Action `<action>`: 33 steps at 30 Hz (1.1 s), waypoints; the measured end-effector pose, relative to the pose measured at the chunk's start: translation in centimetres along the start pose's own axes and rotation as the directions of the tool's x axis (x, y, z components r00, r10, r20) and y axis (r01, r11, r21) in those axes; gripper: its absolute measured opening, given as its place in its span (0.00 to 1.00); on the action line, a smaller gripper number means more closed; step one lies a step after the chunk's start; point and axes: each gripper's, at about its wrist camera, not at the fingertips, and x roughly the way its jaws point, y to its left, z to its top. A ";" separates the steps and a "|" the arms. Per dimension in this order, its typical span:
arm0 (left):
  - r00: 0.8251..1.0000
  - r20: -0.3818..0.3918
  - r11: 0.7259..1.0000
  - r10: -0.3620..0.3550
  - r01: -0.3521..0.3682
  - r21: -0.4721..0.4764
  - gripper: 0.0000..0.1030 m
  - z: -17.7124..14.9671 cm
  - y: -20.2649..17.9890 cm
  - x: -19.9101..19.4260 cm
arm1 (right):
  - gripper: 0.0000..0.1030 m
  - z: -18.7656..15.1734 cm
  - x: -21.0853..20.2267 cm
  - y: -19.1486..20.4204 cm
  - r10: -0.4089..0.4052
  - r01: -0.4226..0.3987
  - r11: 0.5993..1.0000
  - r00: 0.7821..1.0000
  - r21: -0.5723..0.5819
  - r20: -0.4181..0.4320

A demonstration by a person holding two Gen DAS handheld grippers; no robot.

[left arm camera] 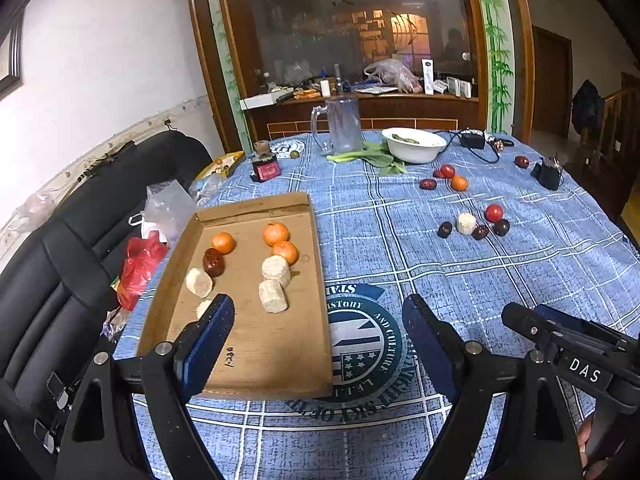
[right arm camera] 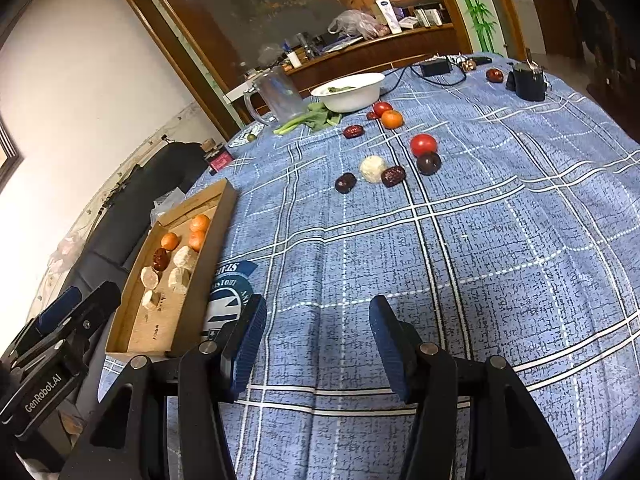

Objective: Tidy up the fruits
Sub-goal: 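Withdraw both open tools from the box toward the remaining fruit, then grasp a dark red date with the left tool while the right tool grasps another date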

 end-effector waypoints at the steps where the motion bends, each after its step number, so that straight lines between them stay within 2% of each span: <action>1: 1.000 -0.007 1.000 -0.002 0.002 0.002 0.83 0.0 -0.1 0.4 | 0.56 0.0 0.1 -0.1 -0.001 0.001 1.000 1.000 0.003 -0.003; 7: 0.999 -0.045 1.000 -0.025 0.025 0.007 0.83 0.0 -0.7 2.1 | 0.56 0.4 1.1 -1.4 -0.008 0.009 1.000 1.000 0.029 -0.023; 12: 0.994 -0.080 0.997 -0.076 0.076 0.001 0.83 0.1 -1.1 3.7 | 0.56 1.7 1.4 -3.0 -0.029 0.030 0.998 0.999 0.048 -0.033; 16: 0.988 -0.093 0.992 -0.127 0.127 -0.009 0.83 0.6 -1.5 4.8 | 0.56 3.9 1.1 -4.9 -0.098 0.099 0.995 0.995 0.031 -0.031; 19: 0.977 -0.102 0.982 -0.187 0.186 -0.018 0.83 1.6 -2.3 5.7 | 0.56 5.9 1.4 -6.4 -0.172 0.172 0.985 0.985 0.001 -0.035; 22: 0.958 -0.132 0.967 -0.254 0.254 -0.024 0.83 2.4 -3.6 7.1 | 0.56 7.9 2.3 -7.7 -0.223 0.223 0.975 0.974 -0.019 -0.035; 24: 0.942 -0.160 0.956 -0.294 0.294 -0.024 0.83 3.2 -4.9 8.5 | 0.55 9.3 3.4 -8.5 -0.234 0.234 0.972 0.971 -0.022 -0.043; 26: 0.935 -0.169 0.949 -0.313 0.315 -0.016 0.83 4.0 -6.1 9.6 | 0.55 10.2 4.4 -9.1 -0.232 0.231 0.973 0.971 -0.018 -0.052; 30: 0.929 -0.177 0.944 -0.324 0.331 0.007 0.82 5.1 -8.0 11.8 | 0.55 12.0 6.8 -10.0 -0.220 0.220 0.975 0.972 -0.005 -0.083; 33: 0.924 -0.194 0.941 -0.329 0.338 0.016 0.65 5.8 -9.1 13.8 | 0.55 12.6 7.6 -10.1 -0.205 0.205 0.979 0.975 -0.013 -0.081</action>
